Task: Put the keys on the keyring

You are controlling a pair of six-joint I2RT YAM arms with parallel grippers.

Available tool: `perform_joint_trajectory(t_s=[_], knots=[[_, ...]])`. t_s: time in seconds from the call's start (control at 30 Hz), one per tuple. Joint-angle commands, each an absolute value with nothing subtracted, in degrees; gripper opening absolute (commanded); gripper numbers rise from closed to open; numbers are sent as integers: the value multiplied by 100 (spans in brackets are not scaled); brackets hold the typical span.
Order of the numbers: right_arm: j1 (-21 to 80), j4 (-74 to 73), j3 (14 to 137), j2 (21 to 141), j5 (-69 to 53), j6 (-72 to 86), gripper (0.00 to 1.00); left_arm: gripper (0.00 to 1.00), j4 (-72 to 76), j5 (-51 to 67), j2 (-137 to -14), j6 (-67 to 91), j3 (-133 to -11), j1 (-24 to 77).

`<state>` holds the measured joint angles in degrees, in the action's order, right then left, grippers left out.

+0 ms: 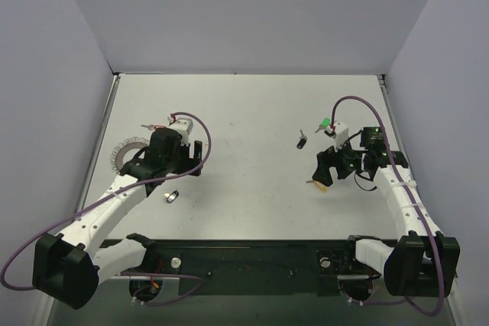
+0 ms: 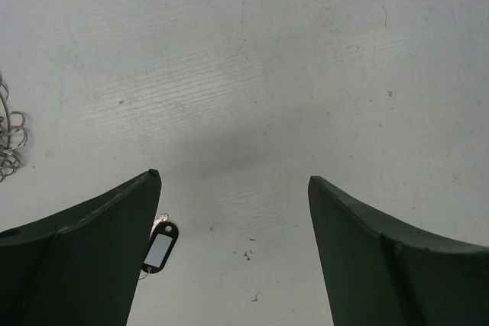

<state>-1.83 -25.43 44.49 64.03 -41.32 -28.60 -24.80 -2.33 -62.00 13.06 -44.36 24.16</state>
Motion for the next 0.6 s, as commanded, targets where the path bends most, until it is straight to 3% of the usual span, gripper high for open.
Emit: perform_joint_trajectory(t_s=[0.0,0.47,0.57], knots=[[-237,-2760,4518,6398,-4526,-3181,87,88,-2312,-246,-6082,1248,-4588,2382],[-404,-2909,4403,6469,-4737,-3761,86,88,-2320,-185,-5950,1248,-4623,2268],[-282,-3346,4648,6600,-4799,-5080,85,88,-2303,-193,-5898,1257,-4614,2233]])
